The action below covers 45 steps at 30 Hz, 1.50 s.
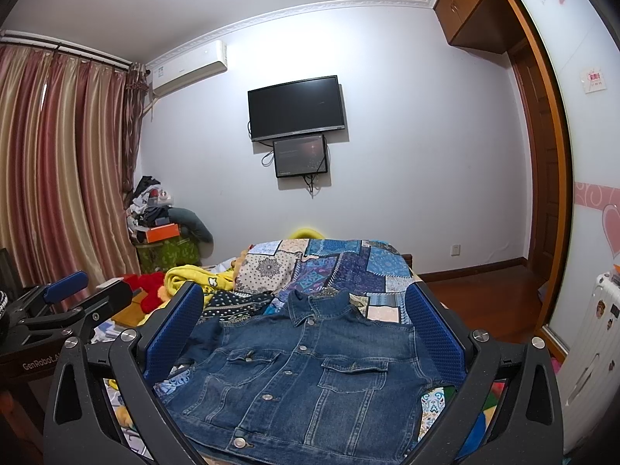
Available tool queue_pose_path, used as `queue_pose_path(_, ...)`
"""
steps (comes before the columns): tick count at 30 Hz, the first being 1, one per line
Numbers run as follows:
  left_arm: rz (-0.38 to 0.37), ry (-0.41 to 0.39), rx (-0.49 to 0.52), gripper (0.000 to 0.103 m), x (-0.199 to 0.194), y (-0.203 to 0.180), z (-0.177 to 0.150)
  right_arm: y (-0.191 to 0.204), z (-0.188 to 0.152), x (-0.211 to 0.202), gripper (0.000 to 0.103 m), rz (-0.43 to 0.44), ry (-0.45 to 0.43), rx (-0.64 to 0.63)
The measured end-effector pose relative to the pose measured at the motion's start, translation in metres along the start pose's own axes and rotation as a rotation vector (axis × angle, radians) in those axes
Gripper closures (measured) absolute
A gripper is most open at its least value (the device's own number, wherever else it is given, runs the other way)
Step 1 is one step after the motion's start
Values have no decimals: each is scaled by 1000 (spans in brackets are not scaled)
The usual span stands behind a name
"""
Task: Fold large clothes
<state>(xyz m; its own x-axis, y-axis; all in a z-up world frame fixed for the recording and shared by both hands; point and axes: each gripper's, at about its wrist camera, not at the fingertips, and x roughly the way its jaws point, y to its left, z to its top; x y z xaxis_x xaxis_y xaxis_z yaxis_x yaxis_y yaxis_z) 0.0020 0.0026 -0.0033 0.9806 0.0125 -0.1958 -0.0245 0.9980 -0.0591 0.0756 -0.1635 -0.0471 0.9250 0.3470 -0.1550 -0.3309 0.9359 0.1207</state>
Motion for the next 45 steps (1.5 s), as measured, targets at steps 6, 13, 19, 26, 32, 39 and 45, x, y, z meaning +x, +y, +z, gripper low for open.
queue_pose_path(6, -2, 9, -1, 0, 4, 4, -5, -2, -2, 1, 0, 0, 1, 2)
queue_pose_path(13, 0, 24, -3, 0, 10, 5, -4, -2, -6, 7, 0, -5, 17, 8)
queue_pose_path(19, 9, 48, -6, 0, 25, 8, -4, -2, -8, 19, 0, -6, 47, 6)
queue_pose_path(26, 24, 115, -62, 0, 60, 28, -8, -3, -11, 48, 0, -9, 112, 1)
queue_pose_path(32, 65, 195, -96, 0, 106, 52, -17, -4, -17, 89, 0, -9, 199, 0)
queue_pose_path(39, 128, 297, -148, 0, 166, 98, -40, -1, -34, 144, 0, -3, 318, -9)
queue_pose_path(45, 239, 387, -206, 0, 209, 161, -69, 5, -59, 196, 0, 7, 451, -41)
